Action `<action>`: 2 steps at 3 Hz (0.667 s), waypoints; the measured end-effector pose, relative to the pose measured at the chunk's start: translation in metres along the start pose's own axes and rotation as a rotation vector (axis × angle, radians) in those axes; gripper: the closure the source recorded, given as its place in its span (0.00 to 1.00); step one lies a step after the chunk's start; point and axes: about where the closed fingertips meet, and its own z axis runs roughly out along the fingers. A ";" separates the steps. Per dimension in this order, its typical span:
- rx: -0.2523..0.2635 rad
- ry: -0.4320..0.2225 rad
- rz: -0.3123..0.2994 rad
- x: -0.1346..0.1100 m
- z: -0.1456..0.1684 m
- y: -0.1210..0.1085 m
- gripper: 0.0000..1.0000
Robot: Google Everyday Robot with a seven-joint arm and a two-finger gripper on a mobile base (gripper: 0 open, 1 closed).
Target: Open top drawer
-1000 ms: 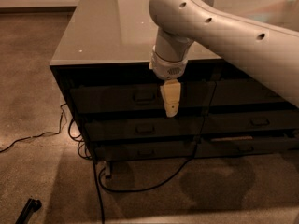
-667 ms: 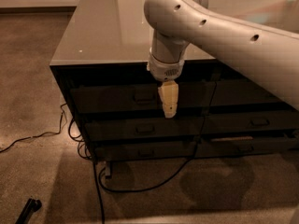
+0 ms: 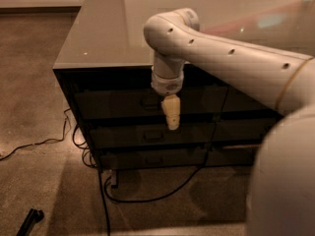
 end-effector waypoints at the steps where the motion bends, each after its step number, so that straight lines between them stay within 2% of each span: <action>1: -0.039 -0.018 0.033 0.012 0.027 -0.016 0.00; 2: -0.060 -0.071 0.083 0.028 0.043 -0.026 0.00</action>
Offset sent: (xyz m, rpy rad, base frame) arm 0.0551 -0.0343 -0.0539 0.1246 0.1214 -0.1389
